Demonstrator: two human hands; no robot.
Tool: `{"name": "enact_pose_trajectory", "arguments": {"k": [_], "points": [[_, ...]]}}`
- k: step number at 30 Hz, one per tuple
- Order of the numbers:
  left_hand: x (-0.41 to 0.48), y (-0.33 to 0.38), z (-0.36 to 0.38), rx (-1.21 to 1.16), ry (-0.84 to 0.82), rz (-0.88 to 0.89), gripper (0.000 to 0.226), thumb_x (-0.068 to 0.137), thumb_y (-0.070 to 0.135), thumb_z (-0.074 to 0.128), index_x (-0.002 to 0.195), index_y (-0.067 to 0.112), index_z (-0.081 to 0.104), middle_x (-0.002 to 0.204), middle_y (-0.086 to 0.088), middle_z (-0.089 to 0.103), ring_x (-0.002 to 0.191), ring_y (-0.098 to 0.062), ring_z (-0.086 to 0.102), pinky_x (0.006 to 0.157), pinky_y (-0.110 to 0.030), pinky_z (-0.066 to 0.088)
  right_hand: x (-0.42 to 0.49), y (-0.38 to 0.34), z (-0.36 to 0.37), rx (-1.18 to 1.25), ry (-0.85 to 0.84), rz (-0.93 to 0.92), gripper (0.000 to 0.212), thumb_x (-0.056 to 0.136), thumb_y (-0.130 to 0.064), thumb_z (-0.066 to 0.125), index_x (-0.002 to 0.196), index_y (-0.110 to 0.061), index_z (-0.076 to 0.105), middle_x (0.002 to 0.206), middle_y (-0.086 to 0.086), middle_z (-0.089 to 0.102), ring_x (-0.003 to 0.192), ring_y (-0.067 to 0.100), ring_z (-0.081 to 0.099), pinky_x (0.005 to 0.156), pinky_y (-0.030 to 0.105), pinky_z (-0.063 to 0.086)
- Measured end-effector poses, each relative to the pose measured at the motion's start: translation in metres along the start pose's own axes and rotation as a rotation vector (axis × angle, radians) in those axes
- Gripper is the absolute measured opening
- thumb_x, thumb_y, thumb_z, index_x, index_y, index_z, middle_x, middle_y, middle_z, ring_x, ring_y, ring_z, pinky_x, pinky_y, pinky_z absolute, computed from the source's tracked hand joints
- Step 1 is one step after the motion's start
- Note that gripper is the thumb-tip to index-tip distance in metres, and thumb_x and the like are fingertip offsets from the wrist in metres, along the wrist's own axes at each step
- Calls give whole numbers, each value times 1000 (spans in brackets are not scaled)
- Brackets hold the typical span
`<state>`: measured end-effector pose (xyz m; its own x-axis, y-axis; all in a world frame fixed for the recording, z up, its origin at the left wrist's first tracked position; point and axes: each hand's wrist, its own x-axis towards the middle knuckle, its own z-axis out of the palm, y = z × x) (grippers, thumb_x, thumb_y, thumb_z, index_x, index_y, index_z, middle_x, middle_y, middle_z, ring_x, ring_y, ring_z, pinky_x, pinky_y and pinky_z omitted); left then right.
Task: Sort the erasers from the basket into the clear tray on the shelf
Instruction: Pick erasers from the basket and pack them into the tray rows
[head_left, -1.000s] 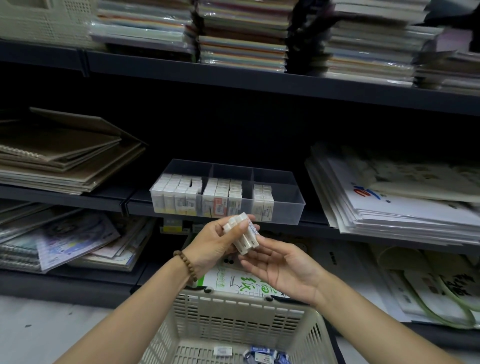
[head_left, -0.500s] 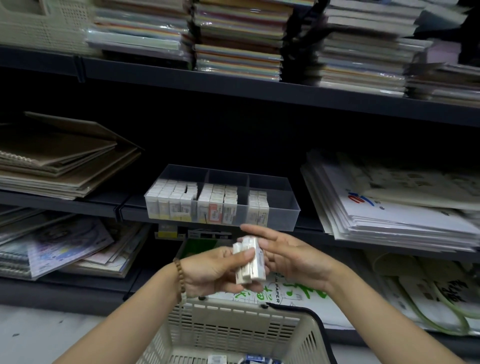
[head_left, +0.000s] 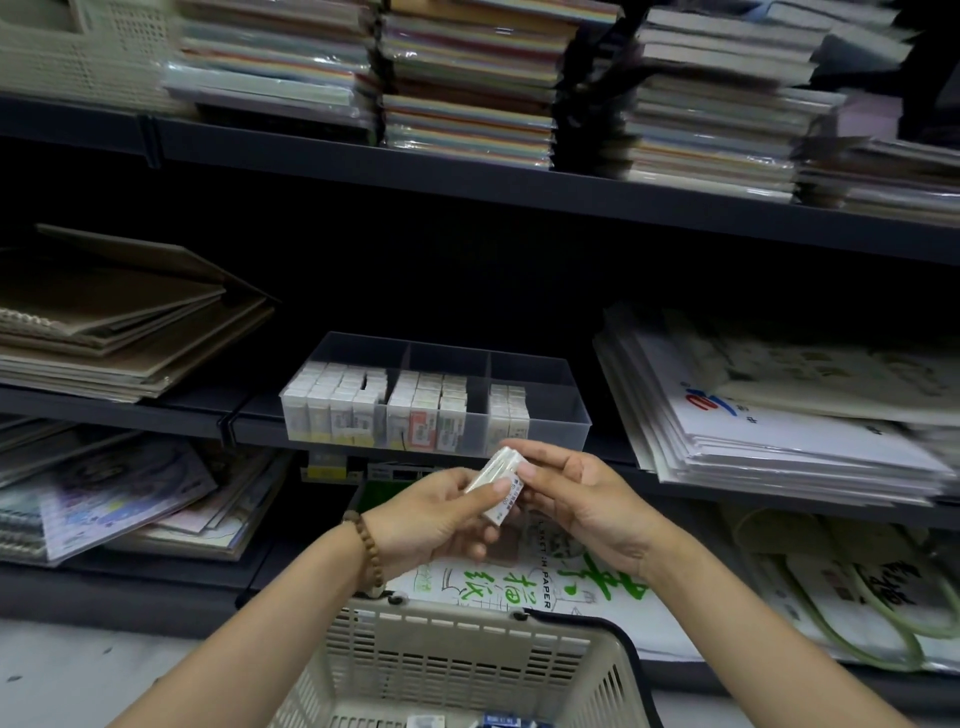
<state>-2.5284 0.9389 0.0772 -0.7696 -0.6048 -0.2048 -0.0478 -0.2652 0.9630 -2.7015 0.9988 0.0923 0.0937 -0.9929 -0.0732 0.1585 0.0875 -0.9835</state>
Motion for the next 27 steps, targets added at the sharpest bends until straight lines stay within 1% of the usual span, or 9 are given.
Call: {"name": "enact_pose_trajectory", "arguments": {"k": [2,5,8,11,14,17,21,24,27], "points": [[2,0,0,183,74,58,56,70,49,60,109,12,47,87,-4,62,58,-7,57,52,-19,47,1,1,0,-19,38,-20,38,85,-15,61,123,-10,59,112,13,69,97,17,66,80,18,53],[5,-6,0,304,122,79,44,77,55,50,103,19,46,68,6,63,48,-7,54,46,-20,45,2,4,1,-83,85,-51,32,87,-17,61,119,-15,61,110,10,70,101,18,65,84,21,53],[10,-9,0,218,141,72,39,85,51,46,103,17,49,57,9,55,46,-5,49,46,-19,43,3,4,2,-124,113,-67,34,85,-21,63,119,-17,61,108,9,71,99,19,64,84,22,53],[15,-7,-1,184,153,146,36,82,47,48,100,16,50,58,8,50,51,-5,47,51,-20,43,5,0,2,-133,135,-85,39,85,-20,65,123,-16,58,108,7,71,101,19,65,84,20,53],[22,-3,-1,210,167,215,29,88,41,47,103,16,51,58,9,48,51,-4,46,51,-18,42,6,-6,2,-98,148,-104,44,79,-21,69,121,-18,60,113,6,69,97,16,67,80,21,54],[33,2,-1,208,194,260,31,89,40,48,105,14,51,59,7,48,49,-4,45,50,-19,40,10,-12,0,-54,189,-105,47,76,-21,71,121,-19,59,112,7,68,88,15,68,76,22,55],[46,9,0,178,218,283,44,84,47,50,109,11,52,54,11,52,48,-1,46,48,-17,40,21,-24,-9,-127,177,-85,33,86,-17,63,118,-10,61,110,8,69,93,18,66,84,25,54],[47,17,-5,204,301,355,50,77,54,46,111,18,52,68,10,62,55,2,55,54,-14,46,30,-38,-20,-180,121,-90,23,91,-16,55,109,-6,66,103,10,70,91,15,65,85,24,54],[41,24,-26,455,577,545,41,78,59,39,109,32,48,94,14,61,77,9,56,65,-8,45,43,-62,-38,-244,211,-110,20,92,-11,54,109,-4,63,107,14,68,91,15,66,77,19,56]]}}
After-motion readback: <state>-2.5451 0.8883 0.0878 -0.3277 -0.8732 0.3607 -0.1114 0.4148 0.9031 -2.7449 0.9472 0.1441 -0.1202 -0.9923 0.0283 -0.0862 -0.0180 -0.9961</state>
